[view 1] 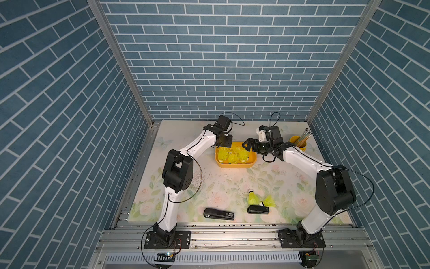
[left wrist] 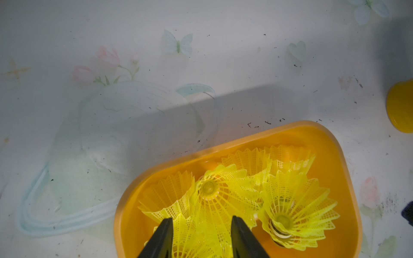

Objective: Put the shuttlecocks into the storage box
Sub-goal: Place the shuttlecock in the storage box, then pick up the shuttlecock at the center of the board.

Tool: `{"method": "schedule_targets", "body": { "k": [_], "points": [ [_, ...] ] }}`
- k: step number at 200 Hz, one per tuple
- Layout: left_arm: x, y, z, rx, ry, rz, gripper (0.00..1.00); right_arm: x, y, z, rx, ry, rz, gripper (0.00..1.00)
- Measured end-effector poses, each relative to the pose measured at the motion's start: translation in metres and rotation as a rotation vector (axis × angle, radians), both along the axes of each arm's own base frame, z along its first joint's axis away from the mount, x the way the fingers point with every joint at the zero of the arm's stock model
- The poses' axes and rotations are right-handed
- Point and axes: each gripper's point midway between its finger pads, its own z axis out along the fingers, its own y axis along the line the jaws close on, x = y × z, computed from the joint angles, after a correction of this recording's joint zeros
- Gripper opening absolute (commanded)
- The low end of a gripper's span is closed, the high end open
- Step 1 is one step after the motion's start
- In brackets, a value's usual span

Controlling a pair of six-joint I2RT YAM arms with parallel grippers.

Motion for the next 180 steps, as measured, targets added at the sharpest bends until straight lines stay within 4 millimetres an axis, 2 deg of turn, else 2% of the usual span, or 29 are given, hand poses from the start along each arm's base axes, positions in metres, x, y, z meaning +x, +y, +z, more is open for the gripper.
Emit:
{"method": "schedule_targets", "body": {
  "k": [30, 74, 108, 130, 147, 180],
  "points": [
    [-0.001, 0.004, 0.017, -0.004, -0.04, 0.007, 0.62, 0.001, -0.002, -0.001, -0.012, -0.002, -0.006, 0.93],
    [-0.009, 0.017, 0.048, -0.04, -0.115, 0.019, 0.87, -0.002, -0.011, -0.002, -0.066, -0.012, -0.027, 0.91],
    [-0.02, 0.024, 0.074, -0.08, -0.204, -0.014, 0.93, -0.017, -0.021, 0.015, -0.105, -0.047, -0.062, 0.9],
    [-0.033, 0.02, 0.088, -0.12, -0.257, -0.094, 0.93, -0.039, -0.023, 0.023, -0.128, -0.054, -0.086, 0.88],
    [-0.05, 0.015, 0.094, -0.148, -0.284, -0.184, 0.92, -0.064, -0.025, 0.022, -0.134, -0.025, -0.118, 0.86],
    [-0.096, 0.004, 0.087, -0.172, -0.29, -0.404, 0.89, -0.123, -0.031, 0.005, -0.14, 0.094, -0.195, 0.81]
  ]
}}
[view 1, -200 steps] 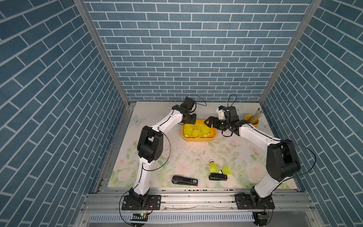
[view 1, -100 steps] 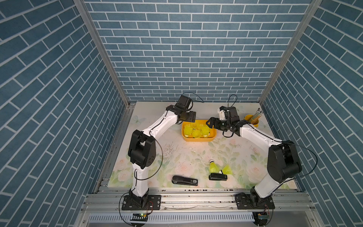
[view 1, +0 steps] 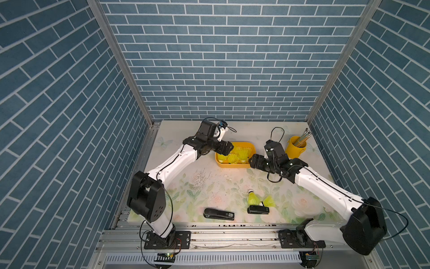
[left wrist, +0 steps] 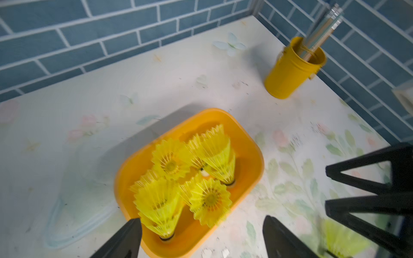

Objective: Put the shuttlecocks into the storage box
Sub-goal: Pick up the shuttlecock at the center of the board.

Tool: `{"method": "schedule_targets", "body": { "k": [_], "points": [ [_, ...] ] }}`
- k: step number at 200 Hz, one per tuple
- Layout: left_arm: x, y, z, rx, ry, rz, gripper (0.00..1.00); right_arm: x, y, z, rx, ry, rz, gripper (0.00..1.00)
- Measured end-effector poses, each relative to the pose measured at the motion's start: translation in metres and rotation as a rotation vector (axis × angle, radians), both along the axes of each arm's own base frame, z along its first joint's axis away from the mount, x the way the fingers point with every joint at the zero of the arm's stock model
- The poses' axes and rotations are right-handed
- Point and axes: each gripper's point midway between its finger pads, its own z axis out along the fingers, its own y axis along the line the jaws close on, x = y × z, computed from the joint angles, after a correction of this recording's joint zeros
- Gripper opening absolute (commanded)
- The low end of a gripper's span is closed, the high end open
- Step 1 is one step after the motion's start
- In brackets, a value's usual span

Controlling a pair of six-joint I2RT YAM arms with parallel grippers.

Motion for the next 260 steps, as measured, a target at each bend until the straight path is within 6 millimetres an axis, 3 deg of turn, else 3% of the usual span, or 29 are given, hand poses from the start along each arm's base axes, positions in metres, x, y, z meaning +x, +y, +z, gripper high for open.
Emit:
{"method": "schedule_targets", "body": {
  "k": [38, 59, 98, 167, 215, 260],
  "points": [
    [-0.063, -0.024, -0.022, 0.01, 0.003, -0.235, 0.87, -0.064, -0.012, -0.027, 0.018, 0.204, -0.137, 0.8],
    [-0.097, -0.039, -0.031, 0.02, -0.01, -0.352, 0.87, -0.092, -0.028, -0.029, 0.053, 0.284, -0.256, 0.78],
    [-0.141, -0.056, -0.048, 0.055, -0.031, -0.511, 0.87, -0.109, -0.047, -0.024, 0.121, 0.367, -0.446, 0.78],
    [-0.16, -0.057, -0.074, 0.096, -0.027, -0.562, 0.86, -0.132, -0.055, -0.05, 0.135, 0.521, -0.6, 0.8],
    [-0.165, -0.061, -0.073, 0.094, -0.037, -0.576, 0.87, -0.153, -0.067, -0.089, 0.078, 0.609, -0.652, 0.8],
    [-0.171, -0.062, -0.076, 0.086, -0.028, -0.595, 0.87, -0.153, -0.065, -0.102, 0.093, 0.62, -0.662, 0.78]
  ]
}}
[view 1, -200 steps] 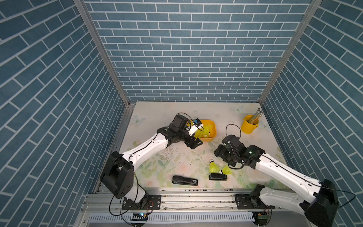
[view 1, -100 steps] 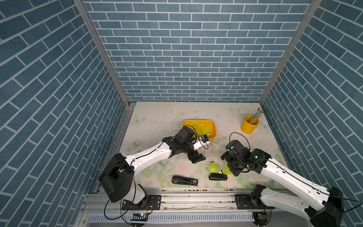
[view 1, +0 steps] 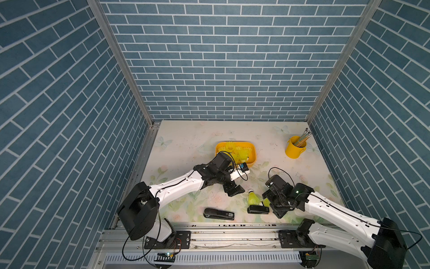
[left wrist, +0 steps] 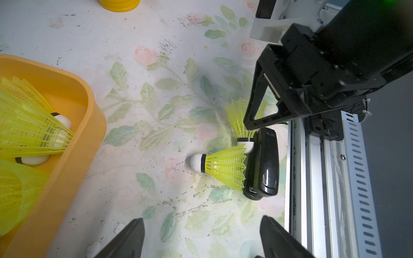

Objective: Put the shuttlecocks into the storage box
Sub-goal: Pick up the shuttlecock at the center of the board.

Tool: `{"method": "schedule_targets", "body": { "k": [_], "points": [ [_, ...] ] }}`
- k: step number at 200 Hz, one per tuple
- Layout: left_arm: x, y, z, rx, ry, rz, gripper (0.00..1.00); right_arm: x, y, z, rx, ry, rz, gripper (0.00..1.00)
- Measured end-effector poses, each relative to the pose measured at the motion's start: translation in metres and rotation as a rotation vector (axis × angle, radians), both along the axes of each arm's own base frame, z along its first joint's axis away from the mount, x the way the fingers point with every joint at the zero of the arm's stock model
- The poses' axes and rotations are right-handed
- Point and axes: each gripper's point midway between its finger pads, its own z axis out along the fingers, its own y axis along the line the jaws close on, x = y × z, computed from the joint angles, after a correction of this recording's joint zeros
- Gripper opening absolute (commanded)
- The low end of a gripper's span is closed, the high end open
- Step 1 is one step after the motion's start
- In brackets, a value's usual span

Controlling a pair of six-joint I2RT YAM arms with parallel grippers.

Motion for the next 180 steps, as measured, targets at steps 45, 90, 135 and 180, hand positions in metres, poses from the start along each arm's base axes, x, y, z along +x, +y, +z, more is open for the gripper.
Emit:
{"method": "schedule_targets", "body": {
  "k": [45, 90, 135, 180],
  "points": [
    [-0.005, 0.001, -0.006, 0.004, 0.019, -0.007, 0.87, 0.004, 0.001, -0.014, -0.002, -0.016, -0.003, 0.76],
    [-0.006, 0.0, -0.006, 0.002, 0.019, -0.006, 0.87, 0.017, 0.004, -0.018, -0.025, -0.063, 0.009, 0.74],
    [-0.004, 0.0, -0.005, -0.002, 0.018, 0.002, 0.87, 0.026, 0.012, -0.024, -0.028, -0.085, 0.038, 0.71],
    [-0.003, 0.0, -0.006, 0.0, 0.018, 0.016, 0.86, 0.036, 0.018, -0.031, -0.036, -0.102, 0.077, 0.68]
  ]
}}
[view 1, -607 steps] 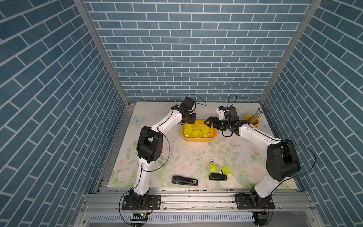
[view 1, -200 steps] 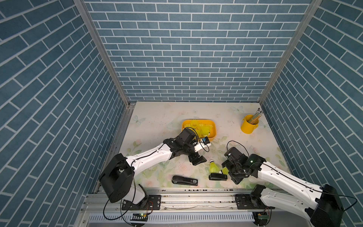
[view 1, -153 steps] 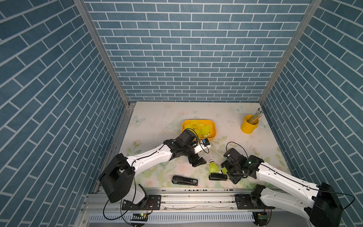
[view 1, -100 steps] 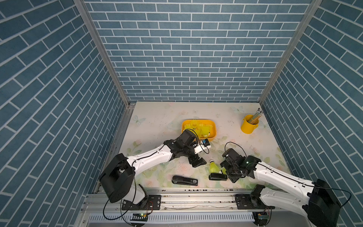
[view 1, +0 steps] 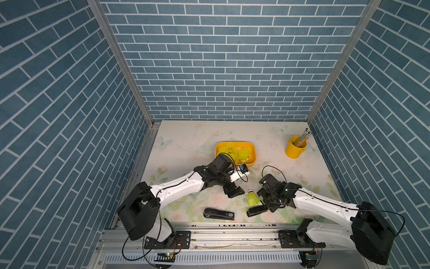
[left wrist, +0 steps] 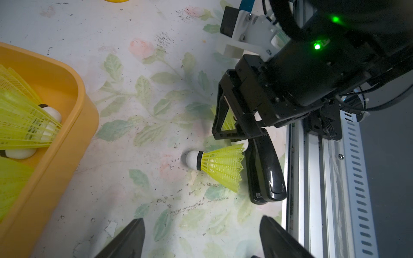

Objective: Put the shuttlecocks into the storage box
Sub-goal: Pick up the shuttlecock at the center of the board.

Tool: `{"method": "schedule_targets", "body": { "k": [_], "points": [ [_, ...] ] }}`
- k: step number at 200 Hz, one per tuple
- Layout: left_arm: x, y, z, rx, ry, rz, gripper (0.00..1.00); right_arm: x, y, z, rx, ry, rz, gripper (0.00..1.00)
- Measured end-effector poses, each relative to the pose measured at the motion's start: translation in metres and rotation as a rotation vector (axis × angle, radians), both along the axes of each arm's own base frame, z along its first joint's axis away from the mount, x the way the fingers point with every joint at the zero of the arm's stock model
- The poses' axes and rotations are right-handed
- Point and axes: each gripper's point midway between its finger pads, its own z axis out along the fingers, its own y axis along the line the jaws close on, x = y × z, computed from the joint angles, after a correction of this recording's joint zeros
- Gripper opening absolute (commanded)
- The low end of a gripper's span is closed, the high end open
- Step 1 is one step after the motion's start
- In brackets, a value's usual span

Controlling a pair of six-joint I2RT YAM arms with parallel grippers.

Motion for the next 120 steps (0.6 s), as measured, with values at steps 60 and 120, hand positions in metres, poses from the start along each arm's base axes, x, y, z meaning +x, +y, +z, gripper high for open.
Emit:
{"method": "schedule_targets", "body": {
  "k": [60, 120],
  "points": [
    [0.002, 0.0, -0.001, -0.005, -0.001, 0.017, 0.85, 0.006, 0.006, -0.004, -0.002, -0.013, 0.057, 0.51],
    [0.002, 0.001, -0.004, 0.0, 0.003, 0.022, 0.85, 0.015, -0.002, -0.004, -0.021, -0.034, 0.061, 0.34]
  ]
}}
